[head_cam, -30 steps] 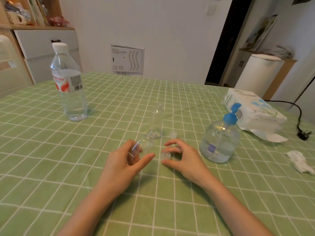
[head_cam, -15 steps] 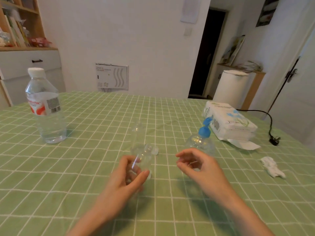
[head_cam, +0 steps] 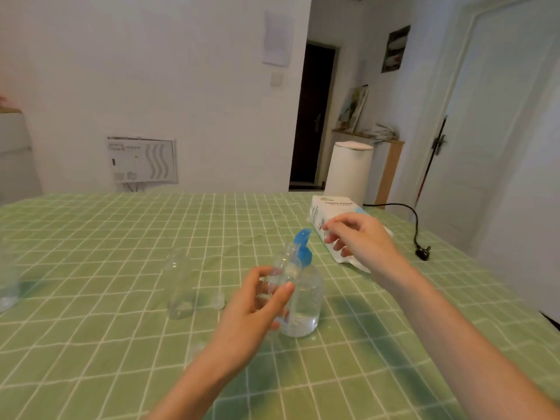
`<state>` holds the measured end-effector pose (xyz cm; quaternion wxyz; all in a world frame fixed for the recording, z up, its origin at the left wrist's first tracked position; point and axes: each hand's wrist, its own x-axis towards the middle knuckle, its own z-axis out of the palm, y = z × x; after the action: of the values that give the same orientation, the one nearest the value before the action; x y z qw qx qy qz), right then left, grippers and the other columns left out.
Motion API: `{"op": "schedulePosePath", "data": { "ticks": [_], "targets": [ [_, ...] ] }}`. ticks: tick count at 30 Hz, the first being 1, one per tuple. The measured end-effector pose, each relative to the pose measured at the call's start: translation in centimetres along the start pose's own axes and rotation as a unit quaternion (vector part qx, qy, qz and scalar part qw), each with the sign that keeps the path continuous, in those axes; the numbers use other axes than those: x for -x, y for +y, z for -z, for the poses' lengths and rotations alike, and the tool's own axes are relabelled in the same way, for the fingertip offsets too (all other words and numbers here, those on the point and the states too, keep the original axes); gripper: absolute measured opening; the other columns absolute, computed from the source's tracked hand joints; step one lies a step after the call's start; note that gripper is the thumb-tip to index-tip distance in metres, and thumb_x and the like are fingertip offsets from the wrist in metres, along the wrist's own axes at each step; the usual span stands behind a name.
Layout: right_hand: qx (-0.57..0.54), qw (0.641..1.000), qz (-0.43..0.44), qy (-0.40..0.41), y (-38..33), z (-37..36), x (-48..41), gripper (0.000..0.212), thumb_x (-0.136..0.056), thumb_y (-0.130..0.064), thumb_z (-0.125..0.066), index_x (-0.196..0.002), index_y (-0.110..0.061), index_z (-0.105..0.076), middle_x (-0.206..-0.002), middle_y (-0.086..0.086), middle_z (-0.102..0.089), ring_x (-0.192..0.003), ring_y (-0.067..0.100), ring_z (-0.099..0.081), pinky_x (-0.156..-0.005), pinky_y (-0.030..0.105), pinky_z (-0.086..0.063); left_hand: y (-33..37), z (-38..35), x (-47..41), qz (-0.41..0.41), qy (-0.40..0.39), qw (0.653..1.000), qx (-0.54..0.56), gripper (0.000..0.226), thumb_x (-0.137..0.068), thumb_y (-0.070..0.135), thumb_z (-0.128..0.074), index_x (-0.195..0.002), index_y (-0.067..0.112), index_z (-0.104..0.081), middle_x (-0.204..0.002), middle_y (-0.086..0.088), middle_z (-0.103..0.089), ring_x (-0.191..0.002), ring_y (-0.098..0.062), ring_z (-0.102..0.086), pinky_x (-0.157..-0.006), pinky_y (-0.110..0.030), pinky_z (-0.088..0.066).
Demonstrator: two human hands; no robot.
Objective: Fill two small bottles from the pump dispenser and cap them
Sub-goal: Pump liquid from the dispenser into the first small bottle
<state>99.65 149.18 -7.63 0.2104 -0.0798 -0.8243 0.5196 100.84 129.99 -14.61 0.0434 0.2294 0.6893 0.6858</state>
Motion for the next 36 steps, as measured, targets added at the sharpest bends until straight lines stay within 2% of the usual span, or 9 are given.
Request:
{"op": "schedulePosePath", "data": {
  "ticks": [4, 9, 13, 17, 24, 29, 33, 36],
  "targets": [
    [0.010, 0.999, -0.003, -0.032, -2.2, -1.0, -2.4, 0.020, -0.091, -0.017, -0.051, -0.078, -0.015, -0.066, -0.066, -0.003, -0.064, -0.057, 0.007, -0.054, -0.055, 0.020, -0.044, 0.4, 0.1, -0.4, -0.012, -0.004, 1.000, 0.008, 0.039, -0.067, 0.046, -0.057, -0.102, 0.029, -0.056, -0.089, -0.002, -0.067, -0.066, -0.010, -0.067, -0.060, -0.019, -0.053],
    [0.047, 0.994, -0.032, -0.096, -3.6, -3.1, -4.0, 0.023, -0.093, -0.020, -0.047, -0.079, -0.014, -0.065, -0.068, -0.001, -0.065, -0.059, 0.010, -0.056, -0.054, 0.018, -0.046, 0.1, 0.7, -0.2, -0.006, 0.008, 1.000, 0.012, 0.039, -0.065, 0.049, -0.059, -0.100, 0.032, -0.060, -0.084, -0.001, -0.068, -0.060, -0.003, -0.062, -0.057, -0.017, -0.050],
    [0.075, 0.990, -0.038, -0.113, -3.8, -4.1, -4.6, 0.023, -0.092, -0.020, -0.046, -0.077, -0.015, -0.063, -0.065, -0.002, -0.065, -0.053, 0.008, -0.057, -0.044, 0.014, -0.041, -0.5, 0.9, -0.1, 0.010, 0.008, 1.000, 0.007, 0.039, -0.063, 0.052, -0.059, -0.098, 0.034, -0.060, -0.079, 0.004, -0.068, -0.061, -0.002, -0.060, -0.057, -0.017, -0.049],
    [0.104, 0.984, -0.055, -0.133, -3.7, -4.9, -5.0, 0.023, -0.091, -0.018, -0.045, -0.075, -0.014, -0.062, -0.061, -0.002, -0.064, -0.052, 0.009, -0.057, -0.054, 0.022, -0.044, -0.1, 0.8, -0.5, 0.005, -0.005, 1.000, 0.008, 0.039, -0.064, 0.053, -0.060, -0.098, 0.035, -0.061, -0.081, 0.002, -0.068, -0.062, -0.003, -0.061, -0.058, -0.018, -0.050],
    [0.155, 0.974, -0.067, -0.155, -3.3, -5.9, -5.3, 0.025, -0.093, -0.021, -0.042, -0.083, -0.009, -0.062, -0.065, 0.002, -0.065, -0.060, 0.014, -0.058, -0.063, 0.027, -0.048, 0.3, 0.7, -0.8, 0.017, -0.011, 0.999, 0.028, 0.044, -0.062, 0.053, -0.061, -0.098, 0.029, -0.063, -0.077, -0.001, -0.066, -0.057, -0.005, -0.059, -0.054, -0.019, -0.048],
    [0.182, 0.968, -0.069, -0.160, -3.4, -6.2, -5.9, 0.029, -0.094, -0.025, -0.042, -0.082, -0.009, -0.063, -0.067, 0.003, -0.066, -0.063, 0.019, -0.059, -0.057, 0.025, -0.046, 0.7, 0.7, -1.4, 0.031, -0.005, 0.999, 0.035, 0.042, -0.060, 0.055, -0.061, -0.094, 0.030, -0.065, -0.070, 0.007, -0.067, -0.054, -0.006, -0.058, -0.050, -0.018, -0.046],
    [0.200, 0.962, -0.078, -0.169, -3.8, -6.4, -6.4, 0.033, -0.096, -0.027, -0.040, -0.084, -0.006, -0.062, -0.068, 0.005, -0.065, -0.071, 0.024, -0.061, -0.074, 0.033, -0.052, 0.9, 0.5, -1.6, 0.040, -0.008, 0.998, 0.048, 0.038, -0.064, 0.049, -0.060, -0.093, 0.026, -0.066, -0.067, 0.008, -0.067, -0.050, -0.006, -0.057, -0.046, -0.015, -0.044],
    [0.229, 0.955, -0.074, -0.171, -3.9, -6.7, -6.5, 0.039, -0.097, -0.029, -0.038, -0.096, -0.001, -0.065, -0.076, 0.010, -0.067, -0.075, 0.026, -0.062, -0.076, 0.033, -0.052, 0.9, 0.4, -1.5, 0.053, -0.013, 0.996, 0.071, 0.036, -0.067, 0.046, -0.059, -0.094, 0.023, -0.067, -0.067, 0.007, -0.067, -0.049, -0.006, -0.056, -0.043, -0.013, -0.041]
  ]
}}
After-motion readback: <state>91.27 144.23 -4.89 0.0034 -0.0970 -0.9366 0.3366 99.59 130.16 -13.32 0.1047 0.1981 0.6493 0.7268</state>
